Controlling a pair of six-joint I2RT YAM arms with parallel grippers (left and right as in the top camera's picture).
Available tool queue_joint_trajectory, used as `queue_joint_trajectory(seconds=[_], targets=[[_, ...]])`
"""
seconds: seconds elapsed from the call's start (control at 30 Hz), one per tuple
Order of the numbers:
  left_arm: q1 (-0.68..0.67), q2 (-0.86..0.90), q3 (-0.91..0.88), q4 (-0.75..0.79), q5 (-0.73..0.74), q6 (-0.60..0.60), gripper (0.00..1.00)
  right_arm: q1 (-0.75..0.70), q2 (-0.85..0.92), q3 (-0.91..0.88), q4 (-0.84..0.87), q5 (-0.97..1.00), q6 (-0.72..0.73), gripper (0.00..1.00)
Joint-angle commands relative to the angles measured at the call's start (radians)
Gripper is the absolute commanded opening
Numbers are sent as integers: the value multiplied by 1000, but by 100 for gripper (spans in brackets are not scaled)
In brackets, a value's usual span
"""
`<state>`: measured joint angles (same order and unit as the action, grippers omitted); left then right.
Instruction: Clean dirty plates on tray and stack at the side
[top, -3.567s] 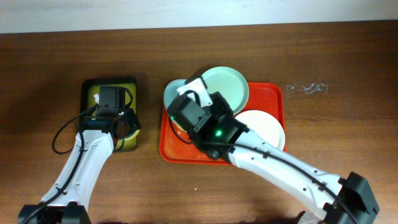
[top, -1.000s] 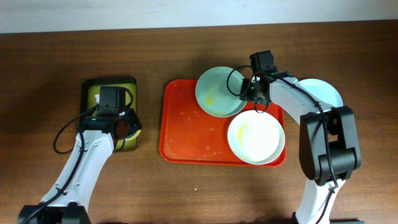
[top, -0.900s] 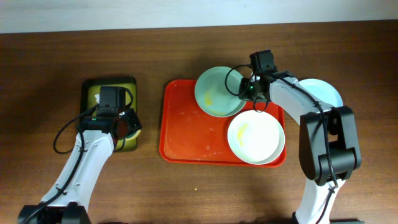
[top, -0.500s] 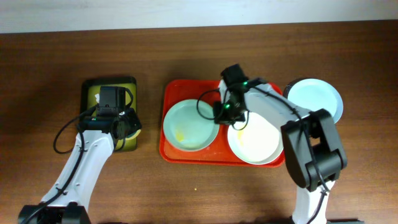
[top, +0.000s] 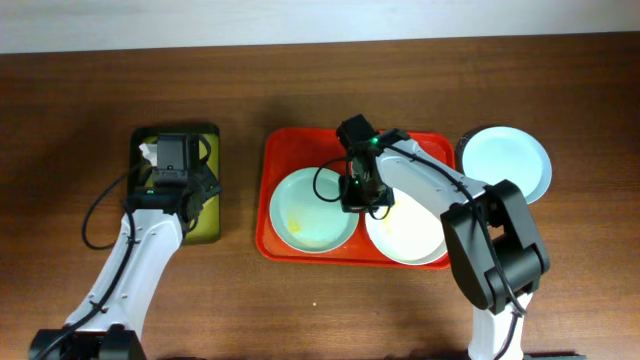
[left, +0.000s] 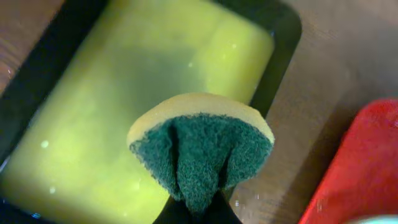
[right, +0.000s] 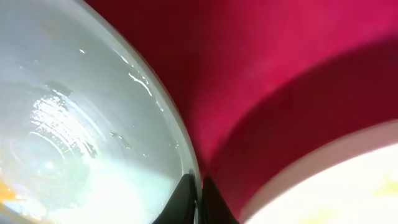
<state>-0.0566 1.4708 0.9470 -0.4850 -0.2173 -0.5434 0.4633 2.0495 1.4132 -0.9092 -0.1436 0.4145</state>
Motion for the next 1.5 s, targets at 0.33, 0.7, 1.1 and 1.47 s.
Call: queue_joint_trajectory(seconds=[0.33,0.7,1.1,1.47], targets=[[160,286,0,219,93,93,36,-6,14,-21,28,43,-17,4],[197,344,0,249,98,105,53,-5,18,-23,184,50,-18,30],[196,125,2,209,251,130,0,-5,18,-23,173,46,-17,29],[195,75,0,192,201,130,0,-5,18,-23,166,42,-16,28]])
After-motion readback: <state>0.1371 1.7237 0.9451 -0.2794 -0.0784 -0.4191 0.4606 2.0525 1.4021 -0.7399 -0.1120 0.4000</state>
